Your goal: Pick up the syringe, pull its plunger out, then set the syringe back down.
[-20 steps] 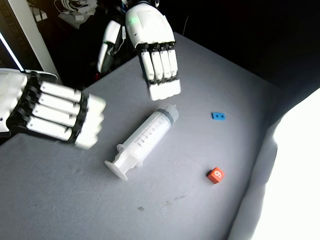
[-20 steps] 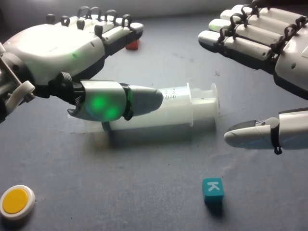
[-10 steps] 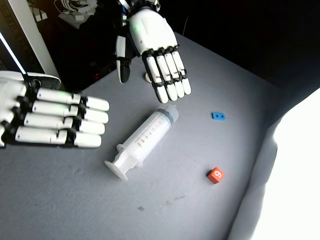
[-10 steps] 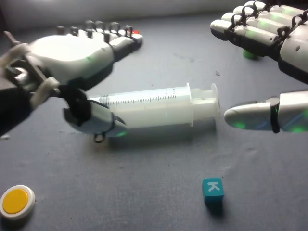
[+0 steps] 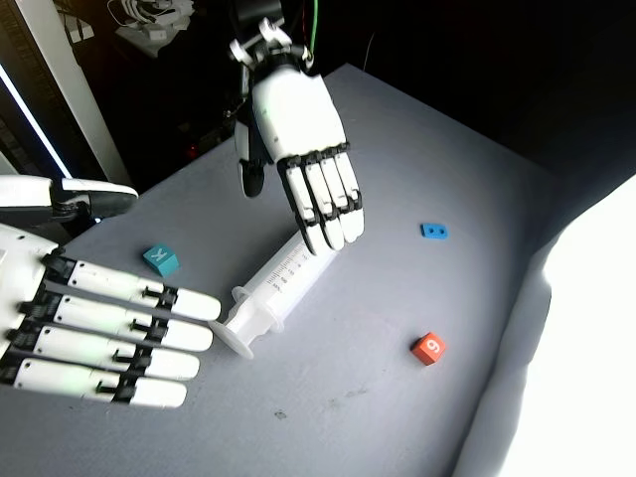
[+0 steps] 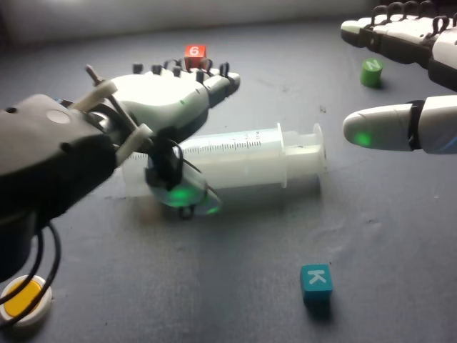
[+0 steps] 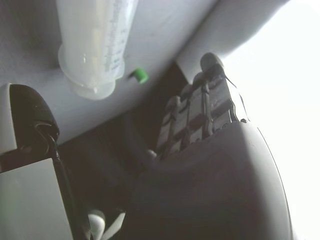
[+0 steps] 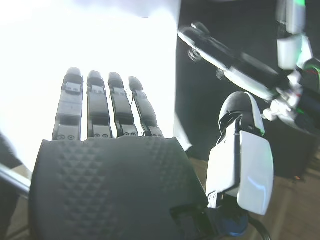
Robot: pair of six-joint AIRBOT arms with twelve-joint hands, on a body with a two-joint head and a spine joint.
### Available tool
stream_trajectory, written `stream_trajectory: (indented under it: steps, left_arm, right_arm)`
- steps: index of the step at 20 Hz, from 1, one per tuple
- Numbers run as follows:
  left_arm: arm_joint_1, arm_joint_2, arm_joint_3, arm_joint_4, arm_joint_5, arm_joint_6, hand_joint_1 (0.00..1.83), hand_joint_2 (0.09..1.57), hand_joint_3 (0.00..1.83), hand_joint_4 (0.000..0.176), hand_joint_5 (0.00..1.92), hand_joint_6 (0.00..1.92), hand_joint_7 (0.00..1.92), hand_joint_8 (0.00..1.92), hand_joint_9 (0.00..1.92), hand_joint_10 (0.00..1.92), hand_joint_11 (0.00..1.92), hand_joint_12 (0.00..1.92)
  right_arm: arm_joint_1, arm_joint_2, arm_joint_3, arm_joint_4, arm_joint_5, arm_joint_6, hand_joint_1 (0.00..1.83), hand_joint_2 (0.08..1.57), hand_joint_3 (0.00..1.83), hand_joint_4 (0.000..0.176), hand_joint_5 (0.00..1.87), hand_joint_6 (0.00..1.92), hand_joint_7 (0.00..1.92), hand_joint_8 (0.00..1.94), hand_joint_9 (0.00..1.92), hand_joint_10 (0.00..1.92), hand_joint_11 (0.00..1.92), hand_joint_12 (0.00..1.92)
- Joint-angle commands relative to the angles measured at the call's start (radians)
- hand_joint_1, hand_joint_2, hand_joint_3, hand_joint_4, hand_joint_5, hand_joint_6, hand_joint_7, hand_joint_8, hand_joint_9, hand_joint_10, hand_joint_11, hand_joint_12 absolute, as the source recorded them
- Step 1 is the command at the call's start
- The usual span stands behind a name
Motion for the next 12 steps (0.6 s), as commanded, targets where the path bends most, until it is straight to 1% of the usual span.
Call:
stream_trajectory:
  steps: [1,3,4,6,8,9,11,12]
  left_arm:
    - [-0.001,-0.011,0.011,0.051,-0.044,0.004,1.04,0.89,0.00,0.000,0.00,0.00,0.00,0.00,0.00,0.00,0.00,0.33]
    - [0.015,-0.043,0.036,0.046,-0.062,0.004,1.04,0.90,0.01,0.000,0.00,0.00,0.00,0.00,0.00,0.00,0.00,0.33]
    - [0.022,-0.057,0.047,0.041,-0.066,0.004,1.06,0.91,0.01,0.000,0.00,0.00,0.00,0.00,0.00,0.00,0.00,0.27]
    - [0.039,-0.086,0.075,0.036,-0.067,0.008,1.02,0.91,0.00,0.000,0.00,0.00,0.00,0.00,0.00,0.00,0.00,0.35]
    - [0.055,-0.108,0.093,0.036,-0.068,0.008,1.06,0.90,0.00,0.000,0.00,0.00,0.00,0.00,0.03,0.01,0.00,0.45]
    - [0.063,-0.118,0.102,0.036,-0.068,0.009,1.06,0.90,0.00,0.000,0.00,0.00,0.00,0.00,0.03,0.00,0.00,0.43]
    - [0.084,-0.138,0.121,0.036,-0.081,0.009,1.08,0.92,0.01,0.000,0.00,0.00,0.00,0.00,0.03,0.01,0.00,0.42]
    - [0.092,-0.146,0.131,0.036,-0.083,0.009,1.05,0.91,0.00,0.000,0.00,0.00,0.01,0.00,0.03,0.00,0.00,0.40]
  right_arm:
    - [0.009,0.006,0.001,-0.011,0.121,0.006,0.12,1.00,0.00,0.000,0.04,0.01,0.02,0.01,0.00,0.00,0.01,0.01]
    - [0.007,0.006,0.001,-0.011,0.124,0.002,0.14,1.00,0.00,0.000,0.05,0.01,0.03,0.01,0.00,0.00,0.02,0.01]
    - [0.007,0.006,0.001,-0.011,0.125,0.001,0.13,1.01,0.00,0.000,0.02,0.00,0.01,0.00,0.00,0.00,0.00,0.00]
    - [0.007,0.005,0.000,-0.023,0.122,0.000,0.11,1.00,0.00,0.000,0.04,0.01,0.03,0.01,0.01,0.00,0.02,0.01]
    - [0.007,0.005,0.000,-0.025,0.119,0.000,0.08,1.00,0.00,0.000,0.03,0.00,0.02,0.00,0.00,0.00,0.01,0.01]
    - [0.007,0.005,0.000,-0.025,0.119,0.000,0.13,1.00,0.00,0.000,0.05,0.01,0.05,0.01,0.02,0.01,0.02,0.01]
    - [0.006,0.005,0.000,-0.025,0.119,0.000,0.12,0.99,0.00,0.000,0.06,0.01,0.05,0.01,0.02,0.01,0.02,0.01]
    - [0.006,0.005,0.000,-0.029,0.119,0.000,0.12,0.99,0.00,0.000,0.05,0.00,0.04,0.00,0.01,0.00,0.01,0.01]
